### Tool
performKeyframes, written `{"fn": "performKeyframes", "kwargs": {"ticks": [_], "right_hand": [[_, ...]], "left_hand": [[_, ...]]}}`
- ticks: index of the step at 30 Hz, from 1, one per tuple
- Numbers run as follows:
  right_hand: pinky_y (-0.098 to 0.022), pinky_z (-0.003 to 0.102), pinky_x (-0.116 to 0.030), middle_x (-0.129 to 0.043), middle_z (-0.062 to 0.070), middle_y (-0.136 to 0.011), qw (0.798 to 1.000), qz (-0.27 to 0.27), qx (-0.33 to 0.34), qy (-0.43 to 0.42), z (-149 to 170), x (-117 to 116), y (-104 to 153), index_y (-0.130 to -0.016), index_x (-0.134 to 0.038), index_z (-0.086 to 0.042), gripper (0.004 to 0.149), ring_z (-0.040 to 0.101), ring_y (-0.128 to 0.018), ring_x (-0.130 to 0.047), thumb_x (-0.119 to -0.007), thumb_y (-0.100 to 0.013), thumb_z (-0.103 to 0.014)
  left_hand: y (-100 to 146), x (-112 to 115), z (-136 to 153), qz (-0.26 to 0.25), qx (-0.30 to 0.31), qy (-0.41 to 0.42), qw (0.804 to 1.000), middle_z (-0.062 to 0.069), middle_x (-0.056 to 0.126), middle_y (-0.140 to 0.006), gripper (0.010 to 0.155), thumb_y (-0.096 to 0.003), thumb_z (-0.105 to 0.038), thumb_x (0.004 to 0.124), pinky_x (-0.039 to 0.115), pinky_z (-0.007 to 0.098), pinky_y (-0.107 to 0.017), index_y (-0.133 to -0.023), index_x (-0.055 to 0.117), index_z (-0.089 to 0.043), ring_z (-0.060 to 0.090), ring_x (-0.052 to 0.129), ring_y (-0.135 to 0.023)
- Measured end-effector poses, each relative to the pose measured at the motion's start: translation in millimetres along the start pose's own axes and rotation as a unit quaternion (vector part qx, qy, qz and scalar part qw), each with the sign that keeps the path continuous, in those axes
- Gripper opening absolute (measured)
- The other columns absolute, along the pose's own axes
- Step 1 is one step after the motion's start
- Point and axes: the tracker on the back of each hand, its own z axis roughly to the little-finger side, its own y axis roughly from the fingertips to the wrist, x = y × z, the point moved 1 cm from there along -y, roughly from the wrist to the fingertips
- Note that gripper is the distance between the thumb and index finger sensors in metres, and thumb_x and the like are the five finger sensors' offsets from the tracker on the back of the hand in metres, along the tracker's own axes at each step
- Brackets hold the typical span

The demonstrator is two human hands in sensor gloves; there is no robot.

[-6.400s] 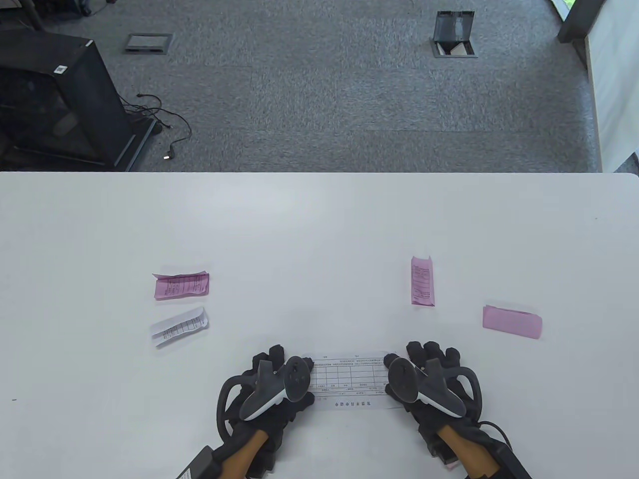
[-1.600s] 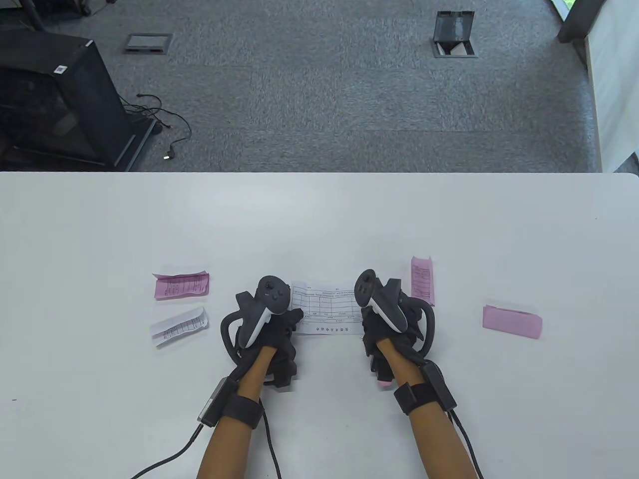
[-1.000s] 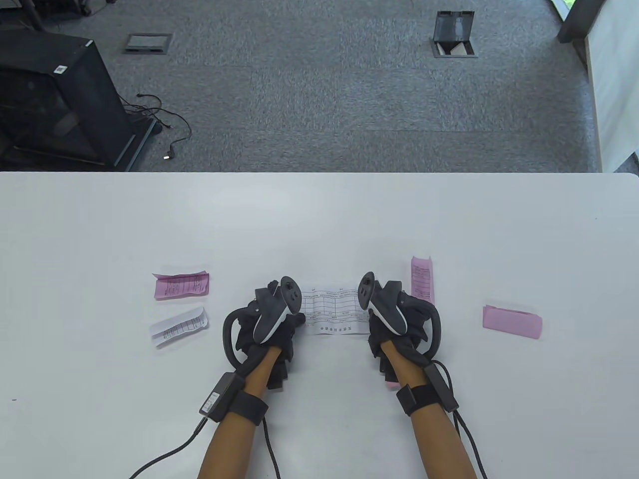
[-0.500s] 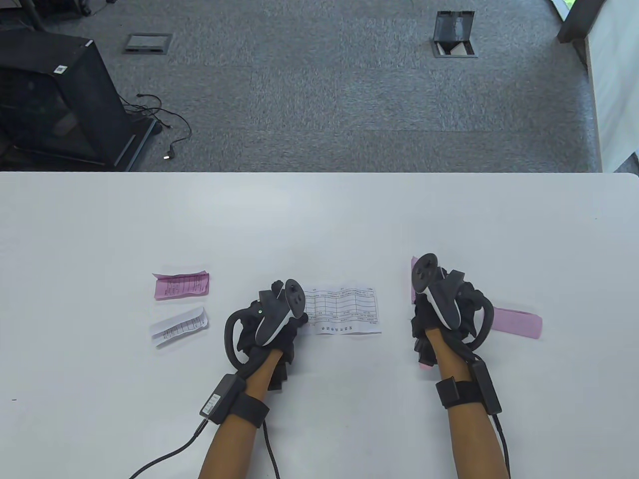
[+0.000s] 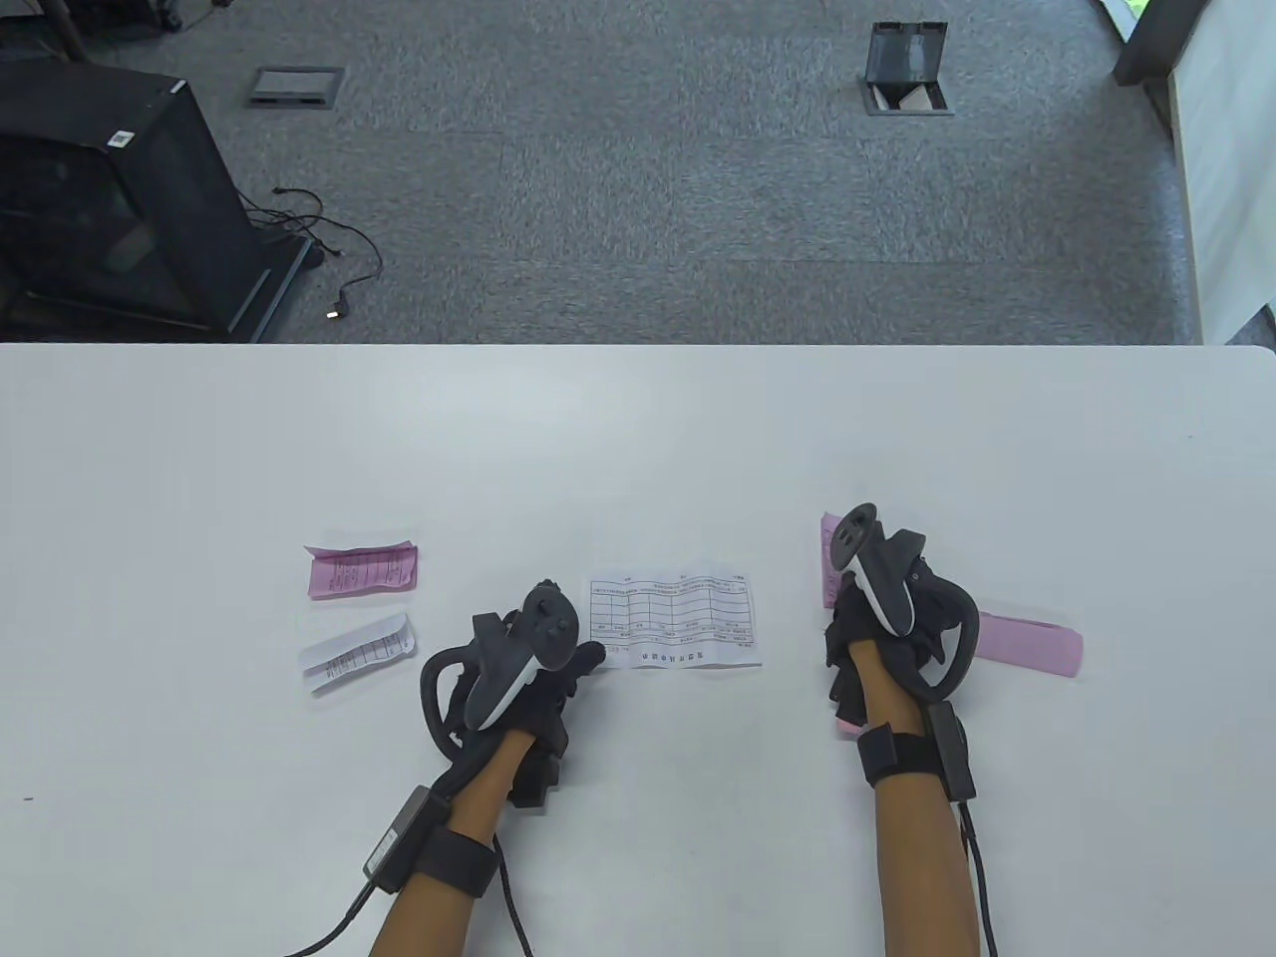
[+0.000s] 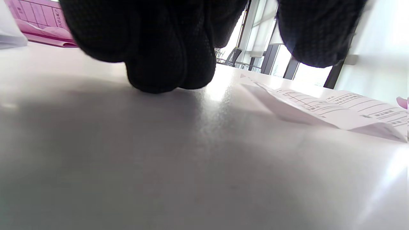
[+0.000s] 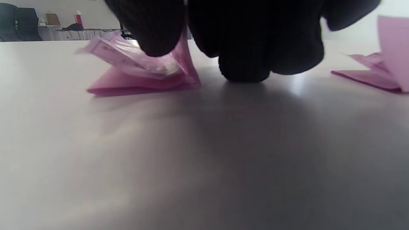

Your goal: Unfold folded invoices and stack

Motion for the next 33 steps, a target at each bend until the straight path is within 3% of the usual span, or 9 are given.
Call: {"fn": "performKeyframes", "kwargs": {"ticks": [8,12,17,21,23,26,28,30,33], "right_hand": [[-0.061,0.056,-0.064,-0.096,0.004,-0.064,0.99,0.039,0.051,-0.128,21,36,18,-0.081,-0.08,-0.02,0.039,0.032,-0.061,-0.093,-0.074,-0.048,-0.037],[-0.06,0.056,-0.064,-0.096,0.004,-0.064,0.964,0.053,0.128,-0.227,29,67,56,-0.082,-0.079,-0.02,0.038,0.032,-0.062,-0.093,-0.073,-0.048,-0.037],[-0.061,0.057,-0.063,-0.095,0.004,-0.066,0.924,0.024,0.233,-0.303,30,82,108,-0.082,-0.079,-0.021,0.039,0.032,-0.063,-0.092,-0.073,-0.048,-0.038],[-0.061,0.057,-0.063,-0.096,0.004,-0.066,0.879,-0.037,0.304,-0.366,21,68,132,-0.082,-0.079,-0.022,0.038,0.032,-0.063,-0.092,-0.073,-0.048,-0.038],[-0.061,0.057,-0.063,-0.095,0.004,-0.067,0.855,-0.063,0.323,-0.4,16,55,147,-0.082,-0.079,-0.022,0.038,0.032,-0.064,-0.092,-0.073,-0.048,-0.038],[-0.062,0.058,-0.063,-0.095,0.004,-0.069,0.821,-0.104,0.347,-0.441,10,38,159,-0.082,-0.078,-0.023,0.038,0.033,-0.066,-0.091,-0.073,-0.048,-0.039],[-0.062,0.057,-0.062,-0.094,0.004,-0.07,0.804,-0.133,0.345,-0.465,7,27,164,-0.083,-0.078,-0.024,0.038,0.033,-0.067,-0.091,-0.073,-0.048,-0.039],[-0.062,0.058,-0.062,-0.094,0.005,-0.071,0.797,-0.151,0.342,-0.475,5,19,167,-0.083,-0.078,-0.024,0.038,0.033,-0.067,-0.09,-0.073,-0.047,-0.038],[-0.062,0.058,-0.061,-0.094,0.005,-0.071,0.809,-0.146,0.349,-0.449,6,15,168,-0.083,-0.078,-0.024,0.039,0.034,-0.067,-0.09,-0.073,-0.047,-0.039]], "left_hand": [[20,-4,0,-0.003,0.038,0.065,0.997,0.013,0.092,-0.087,0.083,-0.0406,-0.059,0.083,0.08,0.046,-0.052,-0.109,0.058,-0.02,0.031,0.093,-0.069],[35,-5,-10,-0.011,0.057,0.085,0.995,0.014,0.091,-0.088,0.081,-0.0422,-0.059,0.08,0.079,0.046,-0.052,-0.109,0.058,-0.019,0.032,0.092,-0.069],[56,-7,-21,0.008,0.085,0.144,0.986,0.016,0.084,-0.095,0.087,-0.0415,-0.063,0.078,0.078,0.047,-0.055,-0.112,0.051,-0.019,0.034,0.088,-0.075],[69,2,-24,0.081,0.11,0.313,0.94,0.023,0.066,-0.108,0.097,-0.041,-0.063,0.079,0.069,0.054,-0.062,-0.114,0.038,-0.014,0.046,0.074,-0.088],[75,8,-25,0.121,0.123,0.391,0.904,0.026,0.058,-0.112,0.102,-0.0403,-0.064,0.079,0.066,0.056,-0.063,-0.114,0.031,-0.013,0.049,0.068,-0.091],[80,15,-20,0.119,0.127,0.467,0.867,0.026,0.056,-0.112,0.103,-0.0405,-0.064,0.079,0.065,0.056,-0.064,-0.114,0.03,-0.012,0.049,0.066,-0.093],[79,19,-17,0.103,0.124,0.512,0.844,0.02,0.072,-0.102,0.095,-0.0423,-0.06,0.082,0.071,0.052,-0.061,-0.112,0.04,-0.012,0.042,0.077,-0.085],[79,22,-14,0.092,0.112,0.538,0.83,0.013,0.084,-0.09,0.08,-0.0472,-0.049,0.085,0.078,0.046,-0.054,-0.11,0.05,-0.013,0.033,0.087,-0.075],[78,19,-10,0.062,0.103,0.53,0.84,0.006,0.094,-0.076,0.062,-0.0492,-0.034,0.087,0.083,0.04,-0.045,-0.104,0.063,-0.017,0.025,0.095,-0.061]]}}
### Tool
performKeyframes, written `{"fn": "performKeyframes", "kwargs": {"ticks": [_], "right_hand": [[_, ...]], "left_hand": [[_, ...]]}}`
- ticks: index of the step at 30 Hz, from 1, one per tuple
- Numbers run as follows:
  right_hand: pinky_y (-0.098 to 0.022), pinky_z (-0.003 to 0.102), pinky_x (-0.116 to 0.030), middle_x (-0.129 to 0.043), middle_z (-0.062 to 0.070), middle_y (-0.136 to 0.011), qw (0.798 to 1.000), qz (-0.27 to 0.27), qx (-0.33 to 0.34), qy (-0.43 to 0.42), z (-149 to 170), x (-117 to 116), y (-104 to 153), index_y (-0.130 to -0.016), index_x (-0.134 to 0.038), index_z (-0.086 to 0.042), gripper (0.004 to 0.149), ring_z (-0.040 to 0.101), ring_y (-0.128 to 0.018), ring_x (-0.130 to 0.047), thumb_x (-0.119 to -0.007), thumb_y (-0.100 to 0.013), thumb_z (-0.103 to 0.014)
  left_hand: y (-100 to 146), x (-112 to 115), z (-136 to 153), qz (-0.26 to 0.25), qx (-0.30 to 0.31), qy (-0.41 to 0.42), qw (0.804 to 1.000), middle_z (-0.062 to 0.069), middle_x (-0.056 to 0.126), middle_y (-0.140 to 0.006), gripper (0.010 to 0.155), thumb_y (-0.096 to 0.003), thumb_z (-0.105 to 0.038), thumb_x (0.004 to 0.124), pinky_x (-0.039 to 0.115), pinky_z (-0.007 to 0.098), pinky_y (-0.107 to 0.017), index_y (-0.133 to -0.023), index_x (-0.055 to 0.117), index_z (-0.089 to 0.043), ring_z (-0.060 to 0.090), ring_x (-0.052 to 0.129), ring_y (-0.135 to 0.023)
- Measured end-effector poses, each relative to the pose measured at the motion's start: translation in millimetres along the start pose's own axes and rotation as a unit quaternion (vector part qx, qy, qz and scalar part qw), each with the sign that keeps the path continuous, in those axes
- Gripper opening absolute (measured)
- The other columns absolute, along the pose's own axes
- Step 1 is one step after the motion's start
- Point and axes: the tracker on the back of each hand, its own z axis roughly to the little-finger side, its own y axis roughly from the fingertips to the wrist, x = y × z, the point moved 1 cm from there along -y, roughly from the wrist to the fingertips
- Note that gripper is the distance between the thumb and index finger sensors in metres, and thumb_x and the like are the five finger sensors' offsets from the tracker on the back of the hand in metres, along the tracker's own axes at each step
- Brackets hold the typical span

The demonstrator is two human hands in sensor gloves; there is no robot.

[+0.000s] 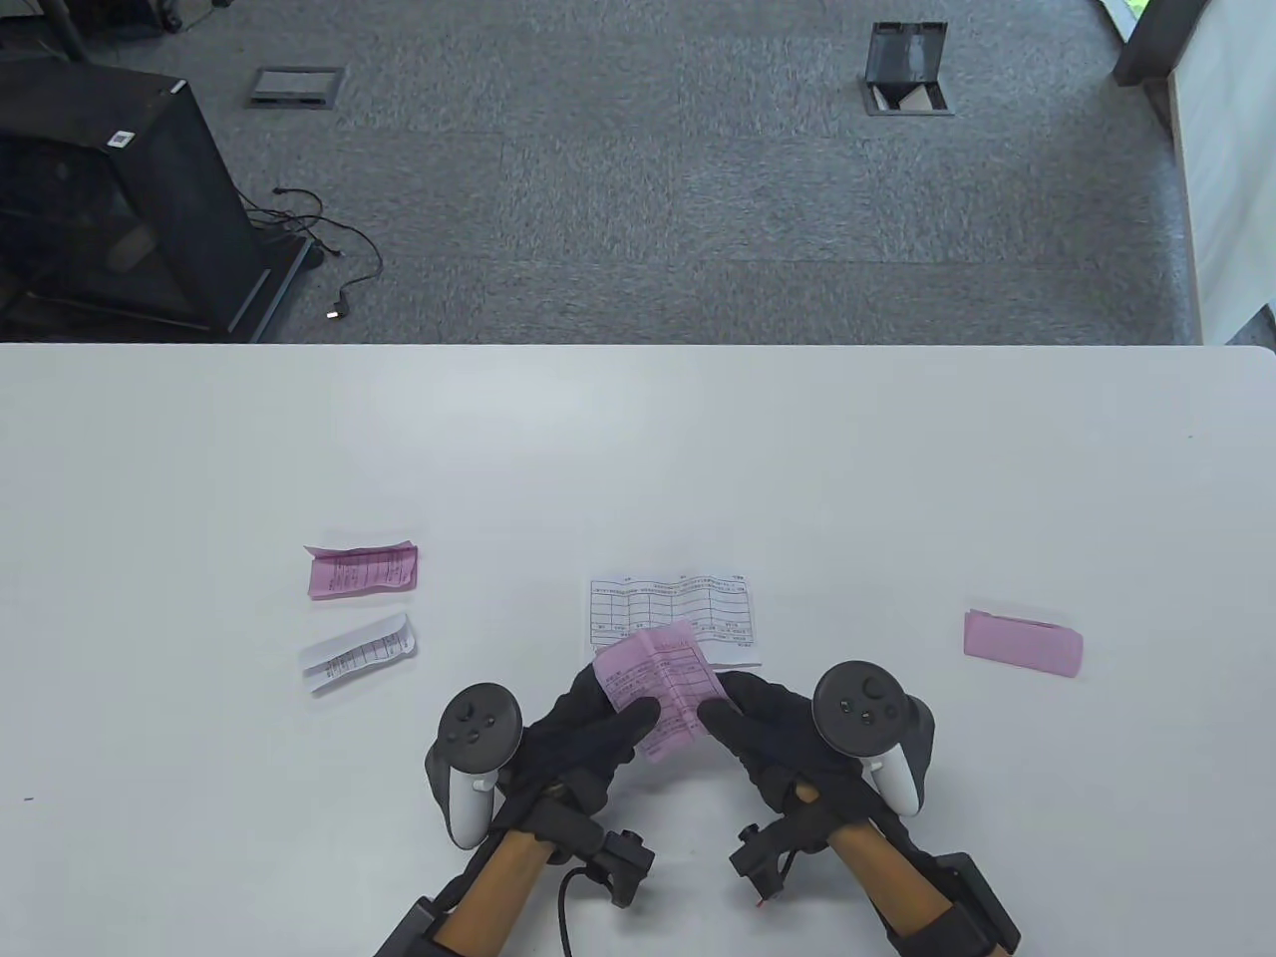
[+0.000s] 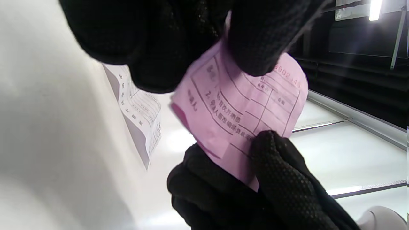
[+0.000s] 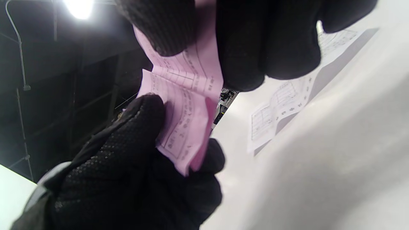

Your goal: Unfold folded invoices and stack

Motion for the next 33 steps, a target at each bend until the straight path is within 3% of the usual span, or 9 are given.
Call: {"fn": "performKeyframes", "kwargs": {"ticks": [5,12,18,23,28,31,33], "right_hand": [[-0.061,0.057,-0.064,-0.096,0.003,-0.062,0.999,-0.01,-0.007,0.05,3,8,2,-0.08,-0.08,-0.021,0.038,0.03,-0.059,-0.093,-0.075,-0.046,-0.038],[-0.06,0.056,-0.064,-0.096,0.004,-0.061,0.993,-0.002,-0.06,0.103,19,23,5,-0.079,-0.08,-0.019,0.038,0.03,-0.057,-0.093,-0.075,-0.046,-0.037],[-0.059,0.055,-0.065,-0.096,0.003,-0.059,0.975,-0.089,-0.107,0.176,27,15,5,-0.078,-0.081,-0.019,0.038,0.03,-0.055,-0.094,-0.074,-0.047,-0.039],[-0.058,0.054,-0.067,-0.097,0.003,-0.056,0.949,-0.142,-0.118,0.254,28,0,7,-0.076,-0.082,-0.018,0.038,0.03,-0.052,-0.095,-0.073,-0.047,-0.041],[-0.057,0.053,-0.067,-0.098,0.003,-0.053,0.938,-0.156,-0.122,0.283,28,-9,7,-0.075,-0.083,-0.018,0.038,0.029,-0.049,-0.095,-0.073,-0.047,-0.042],[-0.057,0.052,-0.068,-0.098,0.003,-0.051,0.933,-0.164,-0.126,0.294,28,-9,7,-0.073,-0.084,-0.017,0.038,0.029,-0.048,-0.096,-0.072,-0.047,-0.042],[-0.057,0.052,-0.068,-0.098,0.003,-0.051,0.93,-0.168,-0.128,0.3,28,-8,8,-0.073,-0.084,-0.017,0.038,0.029,-0.047,-0.096,-0.072,-0.047,-0.043]], "left_hand": [[4,-6,-7,-0.011,0.01,-0.076,0.997,0.008,0.097,-0.075,0.059,-0.0485,-0.031,0.087,0.085,0.038,-0.043,-0.102,0.067,-0.019,0.025,0.097,-0.058],[7,-24,-4,-0.038,-0.035,-0.158,0.986,0.009,0.097,-0.074,0.059,-0.0483,-0.028,0.088,0.084,0.038,-0.041,-0.103,0.067,-0.018,0.026,0.097,-0.056],[3,-18,1,-0.007,-0.078,-0.269,0.96,0.01,0.097,-0.074,0.063,-0.0481,-0.028,0.089,0.084,0.037,-0.04,-0.105,0.063,-0.017,0.026,0.097,-0.055],[-1,-5,-2,0.008,-0.097,-0.429,0.898,0.006,0.097,-0.07,0.071,-0.0461,-0.035,0.091,0.084,0.036,-0.038,-0.107,0.06,-0.017,0.023,0.096,-0.051],[-3,6,-3,0.014,-0.098,-0.513,0.853,0.003,0.095,-0.068,0.079,-0.0435,-0.041,0.092,0.082,0.036,-0.038,-0.109,0.055,-0.017,0.02,0.094,-0.049],[-2,13,-5,0.009,-0.1,-0.575,0.812,0.003,0.09,-0.073,0.088,-0.0423,-0.047,0.09,0.081,0.036,-0.042,-0.112,0.046,-0.018,0.02,0.092,-0.054],[0,17,-8,-0.003,-0.088,-0.596,0.798,0.009,0.083,-0.086,0.093,-0.0415,-0.05,0.089,0.077,0.04,-0.051,-0.114,0.039,-0.02,0.026,0.087,-0.066]]}}
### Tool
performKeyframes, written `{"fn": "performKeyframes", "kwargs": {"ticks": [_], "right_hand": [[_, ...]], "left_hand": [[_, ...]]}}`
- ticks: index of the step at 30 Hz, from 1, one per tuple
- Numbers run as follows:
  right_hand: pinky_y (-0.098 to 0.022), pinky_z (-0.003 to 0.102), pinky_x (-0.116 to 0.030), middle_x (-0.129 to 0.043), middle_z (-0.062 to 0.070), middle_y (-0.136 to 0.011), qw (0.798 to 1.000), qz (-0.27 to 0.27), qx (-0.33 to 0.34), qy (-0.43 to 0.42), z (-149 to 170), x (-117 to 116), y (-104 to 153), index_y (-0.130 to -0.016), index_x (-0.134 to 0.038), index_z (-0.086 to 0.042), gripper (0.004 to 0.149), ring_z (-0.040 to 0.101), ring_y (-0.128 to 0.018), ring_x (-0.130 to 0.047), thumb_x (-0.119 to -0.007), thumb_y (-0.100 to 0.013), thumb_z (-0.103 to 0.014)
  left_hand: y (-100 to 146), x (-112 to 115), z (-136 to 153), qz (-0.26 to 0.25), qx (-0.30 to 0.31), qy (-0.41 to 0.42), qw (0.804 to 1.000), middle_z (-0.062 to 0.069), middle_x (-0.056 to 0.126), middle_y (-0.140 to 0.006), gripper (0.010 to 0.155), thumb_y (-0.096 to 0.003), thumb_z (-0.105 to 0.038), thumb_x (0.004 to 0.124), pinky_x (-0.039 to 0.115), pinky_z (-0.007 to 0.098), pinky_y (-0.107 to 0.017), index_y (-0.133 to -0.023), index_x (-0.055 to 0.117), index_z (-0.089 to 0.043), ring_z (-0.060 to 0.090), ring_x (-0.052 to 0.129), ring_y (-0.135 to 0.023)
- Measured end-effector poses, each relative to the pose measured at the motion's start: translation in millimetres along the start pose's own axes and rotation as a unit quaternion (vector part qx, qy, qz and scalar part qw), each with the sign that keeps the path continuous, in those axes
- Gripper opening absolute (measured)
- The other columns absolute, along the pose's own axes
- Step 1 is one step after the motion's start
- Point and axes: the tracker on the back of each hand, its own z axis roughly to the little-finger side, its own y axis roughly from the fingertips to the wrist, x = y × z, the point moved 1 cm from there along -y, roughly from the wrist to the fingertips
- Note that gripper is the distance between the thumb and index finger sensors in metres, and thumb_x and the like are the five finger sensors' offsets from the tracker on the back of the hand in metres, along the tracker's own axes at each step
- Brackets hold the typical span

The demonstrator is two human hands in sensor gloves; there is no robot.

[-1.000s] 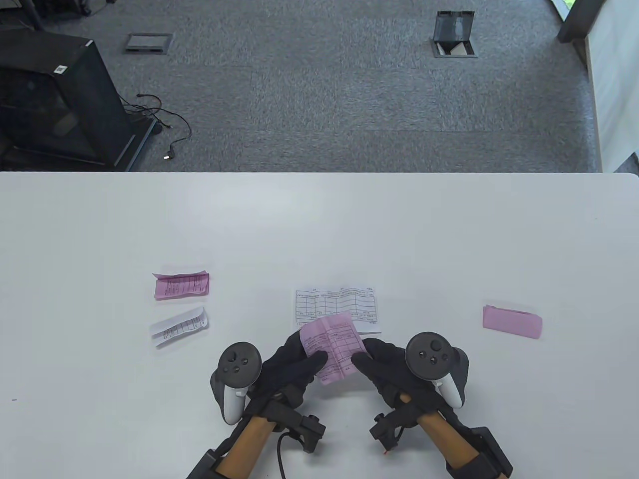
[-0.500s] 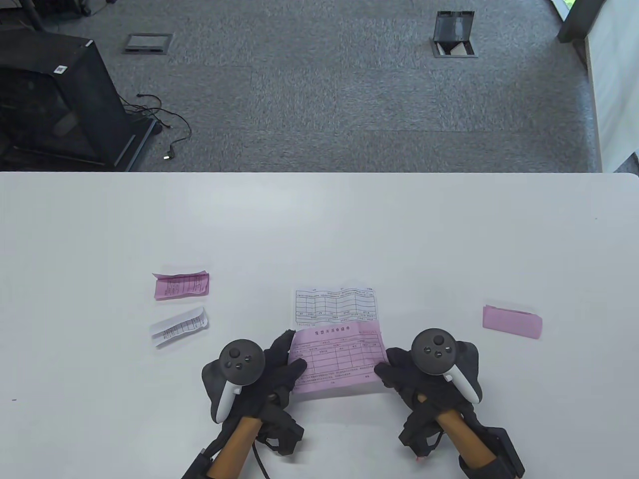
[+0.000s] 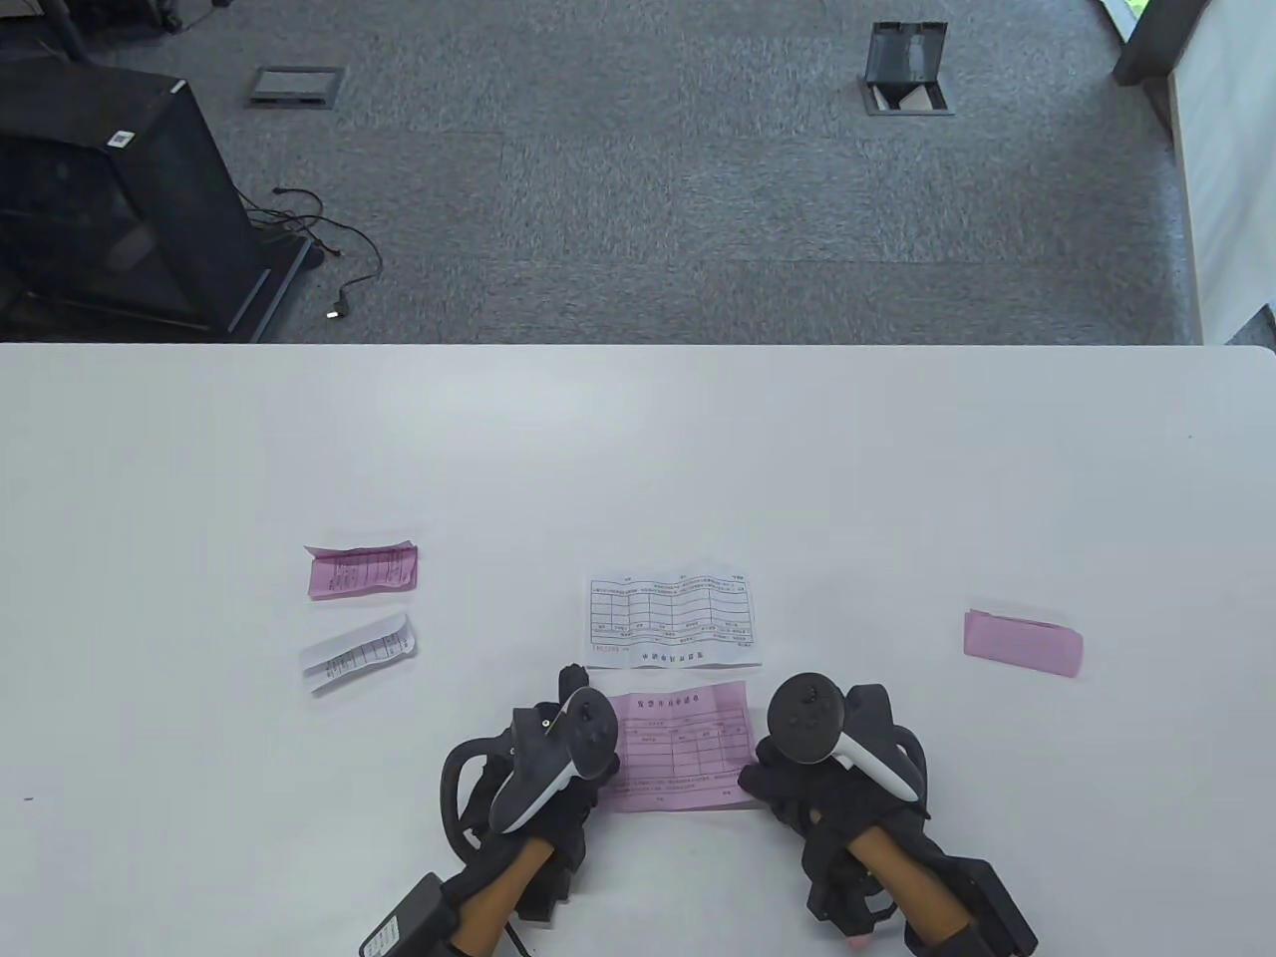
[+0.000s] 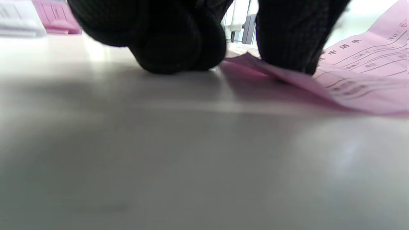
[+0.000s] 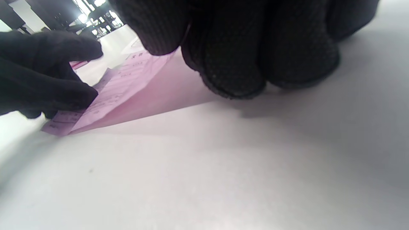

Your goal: Unfold folded invoices and stack

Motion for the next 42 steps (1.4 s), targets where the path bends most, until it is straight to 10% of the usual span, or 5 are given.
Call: {"fn": "performKeyframes", "kwargs": {"ticks": [4,13,20,29,42], "right_hand": [[-0.056,0.052,-0.068,-0.099,0.003,-0.05,1.0,-0.006,-0.005,-0.006,2,1,0,-0.072,-0.084,-0.017,0.038,0.029,-0.047,-0.096,-0.072,-0.047,-0.043],[-0.058,0.054,-0.065,-0.098,0.007,-0.056,1.0,-0.024,-0.019,0.004,8,11,4,-0.077,-0.083,-0.015,0.044,0.033,-0.052,-0.094,-0.069,-0.048,-0.046],[-0.065,0.065,-0.052,-0.083,0.015,-0.085,0.953,0.253,0.059,0.153,-39,39,42,-0.097,-0.065,-0.021,0.056,0.044,-0.078,-0.078,-0.065,-0.049,-0.05],[-0.068,0.076,-0.035,-0.055,0.017,-0.109,0.925,0.152,0.161,0.308,-115,-19,5,-0.101,-0.055,-0.038,0.057,0.048,-0.098,-0.05,-0.065,-0.047,-0.052],[-0.067,0.077,-0.034,-0.053,0.015,-0.109,0.928,0.113,0.145,0.325,-112,-36,-12,-0.101,-0.054,-0.035,0.06,0.048,-0.099,-0.048,-0.068,-0.045,-0.051]], "left_hand": [[5,0,-6,-0.01,0.049,-0.029,0.998,0.012,0.048,-0.118,0.085,-0.0458,-0.048,0.087,0.061,0.052,-0.073,-0.11,0.032,-0.048,0.038,0.059,-0.103],[2,4,6,0.05,0.06,-0.007,0.997,0.016,0.051,-0.119,0.061,-0.0446,-0.05,0.084,0.057,0.058,-0.075,-0.102,0.065,-0.043,0.045,0.053,-0.106],[1,6,10,0.1,0.069,0.017,0.992,0.017,0.035,-0.121,0.068,-0.0455,-0.05,0.083,0.05,0.058,-0.076,-0.107,0.054,-0.042,0.046,0.037,-0.107],[2,7,10,0.1,0.073,0.022,0.992,0.017,0.032,-0.121,0.068,-0.0458,-0.051,0.081,0.047,0.058,-0.076,-0.107,0.052,-0.045,0.046,0.034,-0.107],[1,9,11,0.099,0.071,0.025,0.992,0.017,0.031,-0.121,0.068,-0.046,-0.051,0.08,0.046,0.058,-0.076,-0.108,0.051,-0.045,0.045,0.033,-0.107]]}}
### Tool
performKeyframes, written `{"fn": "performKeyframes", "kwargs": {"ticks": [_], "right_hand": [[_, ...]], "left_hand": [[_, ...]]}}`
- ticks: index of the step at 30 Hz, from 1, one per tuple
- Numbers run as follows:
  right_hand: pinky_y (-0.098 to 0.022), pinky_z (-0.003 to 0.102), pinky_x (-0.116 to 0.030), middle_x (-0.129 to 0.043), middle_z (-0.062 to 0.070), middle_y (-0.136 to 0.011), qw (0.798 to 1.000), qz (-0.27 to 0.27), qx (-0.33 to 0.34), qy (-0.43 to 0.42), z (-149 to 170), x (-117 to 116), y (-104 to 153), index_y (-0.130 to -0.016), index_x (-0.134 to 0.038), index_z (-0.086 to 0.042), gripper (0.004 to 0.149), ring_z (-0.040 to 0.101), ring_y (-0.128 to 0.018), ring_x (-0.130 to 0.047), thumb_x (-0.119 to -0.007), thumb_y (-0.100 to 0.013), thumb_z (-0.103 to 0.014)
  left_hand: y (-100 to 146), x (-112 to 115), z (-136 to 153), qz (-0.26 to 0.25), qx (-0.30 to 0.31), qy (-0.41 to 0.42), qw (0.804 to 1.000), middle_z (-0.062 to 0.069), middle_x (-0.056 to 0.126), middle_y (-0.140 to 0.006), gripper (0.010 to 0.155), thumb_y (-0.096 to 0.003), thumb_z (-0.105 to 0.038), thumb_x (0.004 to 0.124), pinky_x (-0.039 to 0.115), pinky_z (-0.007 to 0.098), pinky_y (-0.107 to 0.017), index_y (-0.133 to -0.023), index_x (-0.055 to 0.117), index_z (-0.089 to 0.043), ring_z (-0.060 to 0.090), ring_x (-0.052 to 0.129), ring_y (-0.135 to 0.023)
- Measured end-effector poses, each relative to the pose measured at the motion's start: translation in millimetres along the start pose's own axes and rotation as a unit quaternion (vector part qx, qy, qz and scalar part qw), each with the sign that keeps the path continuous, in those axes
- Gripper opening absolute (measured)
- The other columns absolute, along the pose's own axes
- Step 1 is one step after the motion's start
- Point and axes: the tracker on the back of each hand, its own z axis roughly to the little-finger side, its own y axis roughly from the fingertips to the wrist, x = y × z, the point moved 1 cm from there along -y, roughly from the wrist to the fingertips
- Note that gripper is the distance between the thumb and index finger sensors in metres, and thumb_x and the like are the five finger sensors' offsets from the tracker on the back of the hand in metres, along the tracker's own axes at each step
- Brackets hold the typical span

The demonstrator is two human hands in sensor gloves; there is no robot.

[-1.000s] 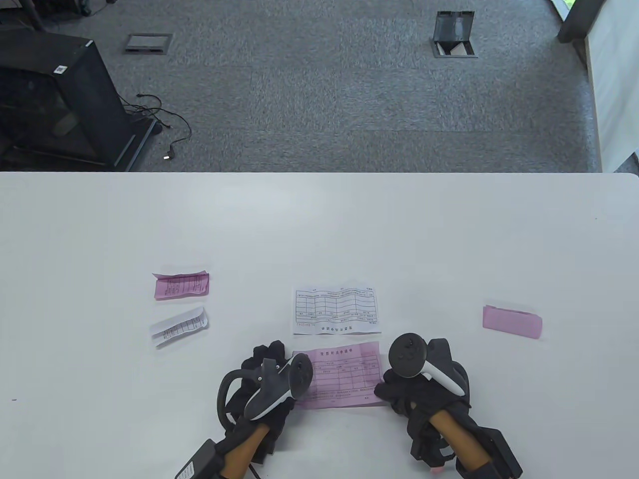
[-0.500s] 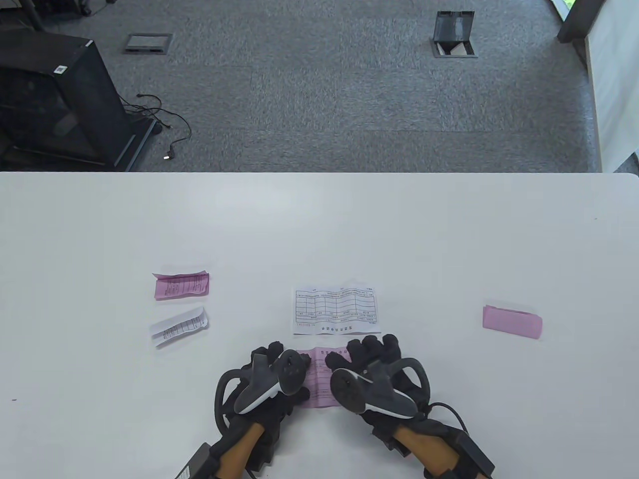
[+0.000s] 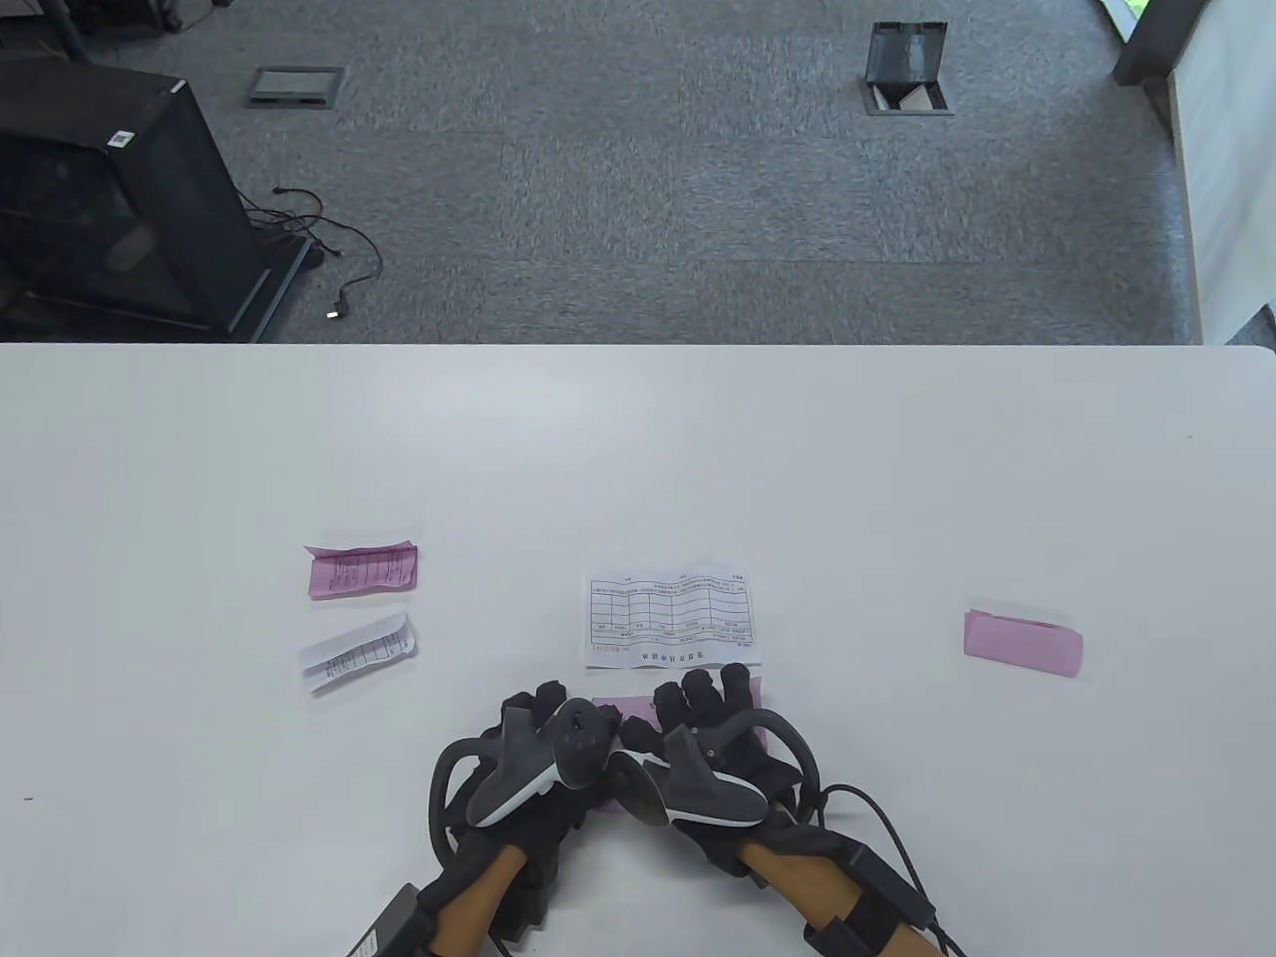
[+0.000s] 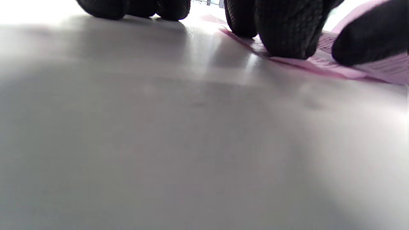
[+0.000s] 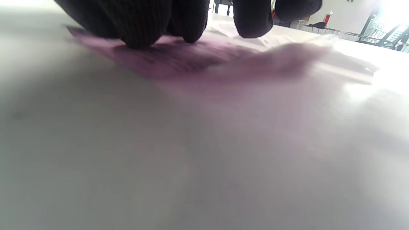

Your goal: Unfold folded invoices and stack

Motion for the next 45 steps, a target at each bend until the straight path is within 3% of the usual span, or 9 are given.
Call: {"fn": "performKeyframes", "kwargs": {"ticks": [6,14,23,28,31,34,38,45], "right_hand": [[-0.067,0.076,-0.035,-0.055,0.015,-0.109,0.999,-0.014,-0.031,-0.006,22,-3,5,-0.101,-0.055,-0.035,0.059,0.048,-0.099,-0.049,-0.069,-0.045,-0.049],[-0.067,0.076,-0.036,-0.056,0.016,-0.108,0.995,-0.025,-0.085,-0.038,72,-19,29,-0.101,-0.054,-0.036,0.059,0.048,-0.099,-0.051,-0.069,-0.045,-0.049],[-0.067,0.076,-0.037,-0.056,0.016,-0.108,0.992,-0.031,-0.105,-0.056,90,-26,39,-0.1,-0.054,-0.036,0.058,0.047,-0.098,-0.052,-0.069,-0.045,-0.049],[-0.067,0.076,-0.036,-0.056,0.016,-0.108,0.992,-0.027,-0.107,-0.054,89,-25,38,-0.1,-0.056,-0.035,0.059,0.047,-0.098,-0.052,-0.071,-0.045,-0.048],[-0.067,0.076,-0.036,-0.055,0.015,-0.109,0.992,0.066,-0.097,-0.049,81,-8,40,-0.101,-0.054,-0.036,0.059,0.047,-0.099,-0.052,-0.07,-0.045,-0.049],[-0.067,0.077,-0.035,-0.054,0.015,-0.11,0.99,0.096,-0.071,-0.078,67,8,37,-0.101,-0.054,-0.037,0.058,0.047,-0.099,-0.049,-0.068,-0.046,-0.05],[-0.067,0.077,-0.033,-0.051,0.016,-0.111,0.993,0.052,-0.036,-0.101,36,13,23,-0.101,-0.055,-0.037,0.058,0.049,-0.101,-0.046,-0.067,-0.046,-0.052],[-0.067,0.077,-0.033,-0.05,0.017,-0.111,0.997,0.012,-0.022,-0.075,5,2,-1,-0.102,-0.055,-0.036,0.06,0.05,-0.101,-0.045,-0.065,-0.045,-0.054]], "left_hand": [[0,0,0,0.003,-0.002,0.001,1.0,0.015,0.03,-0.121,0.069,-0.0459,-0.052,0.08,0.045,0.057,-0.076,-0.108,0.05,-0.046,0.044,0.032,-0.107],[0,0,2,0.01,-0.004,0.005,1.0,0.014,0.029,-0.122,0.07,-0.0451,-0.052,0.081,0.045,0.055,-0.077,-0.107,0.05,-0.047,0.042,0.031,-0.108],[-1,0,4,0.013,-0.005,0.006,1.0,0.013,0.028,-0.122,0.071,-0.0443,-0.053,0.081,0.045,0.054,-0.077,-0.108,0.049,-0.046,0.041,0.03,-0.108],[-1,0,5,0.011,-0.006,0.004,1.0,0.013,0.028,-0.122,0.072,-0.0441,-0.053,0.081,0.045,0.054,-0.077,-0.108,0.049,-0.046,0.041,0.031,-0.108],[-1,0,5,0.01,-0.005,0.005,1.0,0.013,0.028,-0.122,0.072,-0.0441,-0.053,0.081,0.045,0.054,-0.077,-0.108,0.049,-0.046,0.041,0.031,-0.108],[-1,0,5,0.01,-0.003,0.005,1.0,0.013,0.028,-0.122,0.072,-0.0442,-0.053,0.081,0.045,0.054,-0.077,-0.108,0.049,-0.045,0.041,0.031,-0.108],[-1,0,5,0.009,-0.002,0.005,1.0,0.013,0.028,-0.122,0.072,-0.0443,-0.053,0.081,0.045,0.054,-0.077,-0.108,0.048,-0.045,0.041,0.03,-0.108],[-1,1,5,0.009,-0.002,0.005,1.0,0.014,0.028,-0.122,0.072,-0.0443,-0.053,0.08,0.044,0.054,-0.077,-0.108,0.048,-0.045,0.041,0.03,-0.108]]}}
